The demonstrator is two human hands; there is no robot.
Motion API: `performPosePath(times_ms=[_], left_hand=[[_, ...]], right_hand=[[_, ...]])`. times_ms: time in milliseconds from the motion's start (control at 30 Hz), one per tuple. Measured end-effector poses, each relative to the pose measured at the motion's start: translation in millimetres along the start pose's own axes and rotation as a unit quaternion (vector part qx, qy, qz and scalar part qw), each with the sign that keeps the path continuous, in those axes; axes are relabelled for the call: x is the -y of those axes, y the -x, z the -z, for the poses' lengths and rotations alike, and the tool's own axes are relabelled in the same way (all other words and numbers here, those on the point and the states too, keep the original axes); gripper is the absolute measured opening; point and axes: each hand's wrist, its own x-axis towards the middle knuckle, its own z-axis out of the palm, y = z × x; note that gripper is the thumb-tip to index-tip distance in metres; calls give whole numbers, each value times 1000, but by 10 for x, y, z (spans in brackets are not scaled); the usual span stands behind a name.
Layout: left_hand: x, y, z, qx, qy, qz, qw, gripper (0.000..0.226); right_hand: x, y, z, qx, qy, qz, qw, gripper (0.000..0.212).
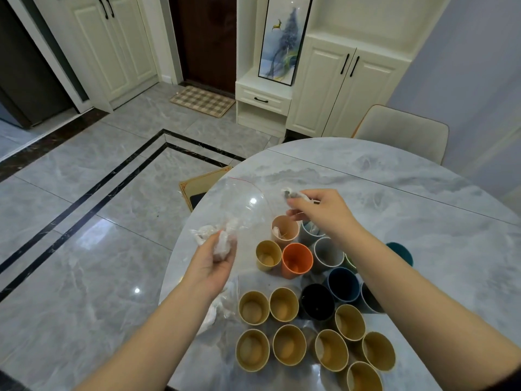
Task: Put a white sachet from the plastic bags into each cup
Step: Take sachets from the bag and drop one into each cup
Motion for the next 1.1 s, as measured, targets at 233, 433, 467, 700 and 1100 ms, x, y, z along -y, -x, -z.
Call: performPosePath(times_ms=[233,433,467,700,1100], left_hand=[[-123,86,126,-18,-18,-10,1000,33],[-70,269,195,-29,-31,-2,999,17],[-62,283,204,-30,-30,2,999,19],[-9,242,196,-23,-28,14,999,37],[89,150,-9,96,-137,3,986,45]], right_hand=[[-756,-179,-424,52,161,-37,985,16],[-1122,-396,-716,81,210,-98,969,25],[-1138,-419,-726,83,215,-95,968,26],[-1016,-383,-624,27,146,-52,987,30],[134,311,-180,74,118,151,979,17]])
